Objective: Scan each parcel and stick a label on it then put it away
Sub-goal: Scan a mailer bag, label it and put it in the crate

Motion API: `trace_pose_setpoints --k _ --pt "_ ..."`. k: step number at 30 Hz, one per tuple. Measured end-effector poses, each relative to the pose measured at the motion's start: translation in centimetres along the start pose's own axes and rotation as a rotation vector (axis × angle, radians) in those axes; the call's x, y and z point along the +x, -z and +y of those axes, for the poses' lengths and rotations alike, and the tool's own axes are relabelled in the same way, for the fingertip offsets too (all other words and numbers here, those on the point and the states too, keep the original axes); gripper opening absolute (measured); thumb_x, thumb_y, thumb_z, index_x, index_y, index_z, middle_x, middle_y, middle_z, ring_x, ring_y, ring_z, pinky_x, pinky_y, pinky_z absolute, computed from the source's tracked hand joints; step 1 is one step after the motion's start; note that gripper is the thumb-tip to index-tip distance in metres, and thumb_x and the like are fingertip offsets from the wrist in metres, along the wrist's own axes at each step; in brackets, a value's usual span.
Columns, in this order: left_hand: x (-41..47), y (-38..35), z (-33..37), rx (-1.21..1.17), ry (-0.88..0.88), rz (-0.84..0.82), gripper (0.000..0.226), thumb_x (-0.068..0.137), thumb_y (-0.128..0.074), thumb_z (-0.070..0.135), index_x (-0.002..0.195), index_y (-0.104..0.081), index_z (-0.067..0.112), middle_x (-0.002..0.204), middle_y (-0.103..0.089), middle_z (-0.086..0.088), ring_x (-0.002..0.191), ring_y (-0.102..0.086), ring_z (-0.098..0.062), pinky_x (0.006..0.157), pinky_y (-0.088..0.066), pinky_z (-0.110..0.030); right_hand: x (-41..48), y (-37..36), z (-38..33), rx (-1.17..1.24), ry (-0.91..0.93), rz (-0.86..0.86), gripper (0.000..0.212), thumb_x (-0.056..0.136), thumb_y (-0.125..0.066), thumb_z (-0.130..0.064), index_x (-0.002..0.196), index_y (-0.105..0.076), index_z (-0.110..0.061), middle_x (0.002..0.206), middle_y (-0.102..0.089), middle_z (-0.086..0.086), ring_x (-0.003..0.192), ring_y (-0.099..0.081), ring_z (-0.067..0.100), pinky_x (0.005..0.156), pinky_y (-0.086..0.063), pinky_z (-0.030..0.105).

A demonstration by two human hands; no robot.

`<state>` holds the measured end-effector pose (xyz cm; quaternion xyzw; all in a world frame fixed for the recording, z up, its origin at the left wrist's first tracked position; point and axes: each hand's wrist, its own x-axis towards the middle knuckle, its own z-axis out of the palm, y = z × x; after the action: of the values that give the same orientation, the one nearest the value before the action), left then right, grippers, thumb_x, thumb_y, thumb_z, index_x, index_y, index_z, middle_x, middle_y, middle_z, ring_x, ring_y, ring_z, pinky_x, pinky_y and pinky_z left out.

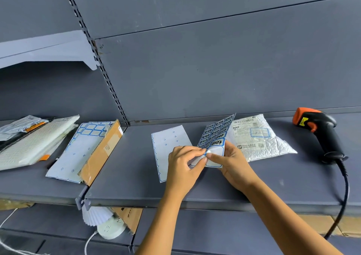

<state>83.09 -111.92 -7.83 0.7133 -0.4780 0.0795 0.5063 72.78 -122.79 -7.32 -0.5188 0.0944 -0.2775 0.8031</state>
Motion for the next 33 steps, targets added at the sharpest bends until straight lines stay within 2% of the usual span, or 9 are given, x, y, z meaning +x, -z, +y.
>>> trace_pose_setpoints --k 3,7,9,13,16,22,28,33 --pt "0.0 0.02 0.1 0.002 -0.005 0.003 0.03 0.078 -0.056 0.043 0.092 -0.075 0.024 0.088 -0.056 0.035 0.096 -0.045 0.01 0.084 -0.048 -0.043 0.16 0.16 0.39 -0.041 0.041 0.044 0.03 0.078 -0.065 0.01 0.105 -0.056 -0.002 0.1 -0.068 0.016 0.093 -0.063 0.03 0.087 -0.05 0.043" --pt "0.02 0.08 0.08 0.004 -0.007 0.025 0.028 0.079 -0.055 0.041 0.087 -0.076 0.023 0.086 -0.061 0.027 0.092 -0.049 0.002 0.082 -0.048 -0.039 0.17 0.1 0.53 -0.067 0.063 0.09 0.051 0.062 -0.077 -0.013 0.105 -0.053 0.0 0.101 -0.066 0.016 0.096 -0.06 0.029 0.092 -0.046 0.046" --pt "0.01 0.11 0.09 0.019 -0.007 0.034 0.028 0.078 -0.057 0.042 0.086 -0.076 0.023 0.086 -0.061 0.026 0.091 -0.049 0.001 0.081 -0.047 -0.035 0.13 0.18 0.49 -0.079 0.066 0.088 0.049 0.065 -0.075 -0.007 0.106 -0.051 0.004 0.1 -0.066 0.016 0.096 -0.06 0.028 0.091 -0.047 0.044" --pt "-0.01 -0.04 0.01 0.071 -0.022 0.048 0.026 0.077 -0.057 0.041 0.083 -0.075 0.024 0.084 -0.062 0.024 0.089 -0.048 0.001 0.081 -0.043 -0.03 0.1 0.4 0.61 -0.119 0.069 0.1 0.032 0.067 -0.071 0.001 0.094 -0.055 -0.007 0.091 -0.067 0.008 0.09 -0.061 0.023 0.085 -0.047 0.04" --pt "-0.09 -0.02 -0.02 0.106 -0.034 0.064 0.024 0.078 -0.057 0.04 0.079 -0.074 0.023 0.078 -0.065 0.017 0.086 -0.049 -0.002 0.078 -0.041 -0.029 0.03 0.26 0.55 -0.163 0.077 0.104 0.032 0.064 -0.072 -0.003 0.09 -0.055 -0.009 0.088 -0.067 0.006 0.087 -0.061 0.019 0.083 -0.047 0.037" --pt "-0.18 0.06 -0.06 0.165 -0.054 0.075 0.024 0.079 -0.056 0.039 0.075 -0.073 0.022 0.072 -0.064 0.013 0.081 -0.05 -0.007 0.076 -0.038 -0.026 -0.15 0.13 0.57 -0.24 0.087 0.107 0.033 0.065 -0.073 -0.005 0.092 -0.054 -0.008 0.097 -0.063 0.019 0.089 -0.06 0.022 0.087 -0.047 0.044" --pt "-0.24 0.15 0.19 0.197 -0.084 0.069 0.02 0.078 -0.059 0.037 0.077 -0.074 0.023 0.073 -0.066 0.014 0.081 -0.051 -0.007 0.075 -0.036 -0.021 -0.3 0.16 0.44 -0.228 0.104 0.128 0.033 0.075 -0.067 0.016 0.093 -0.053 -0.008 0.097 -0.064 0.014 0.089 -0.061 0.021 0.087 -0.048 0.039" --pt "-0.29 0.16 0.26 0.22 -0.074 0.053 0.022 0.079 -0.057 0.038 0.072 -0.072 0.023 0.071 -0.065 0.014 0.08 -0.051 -0.008 0.076 -0.033 -0.019 -0.35 -0.18 0.21 -0.228 0.106 0.131 0.033 0.076 -0.064 0.018 0.09 -0.052 -0.009 0.091 -0.066 0.008 0.083 -0.063 0.016 0.078 -0.052 0.027"
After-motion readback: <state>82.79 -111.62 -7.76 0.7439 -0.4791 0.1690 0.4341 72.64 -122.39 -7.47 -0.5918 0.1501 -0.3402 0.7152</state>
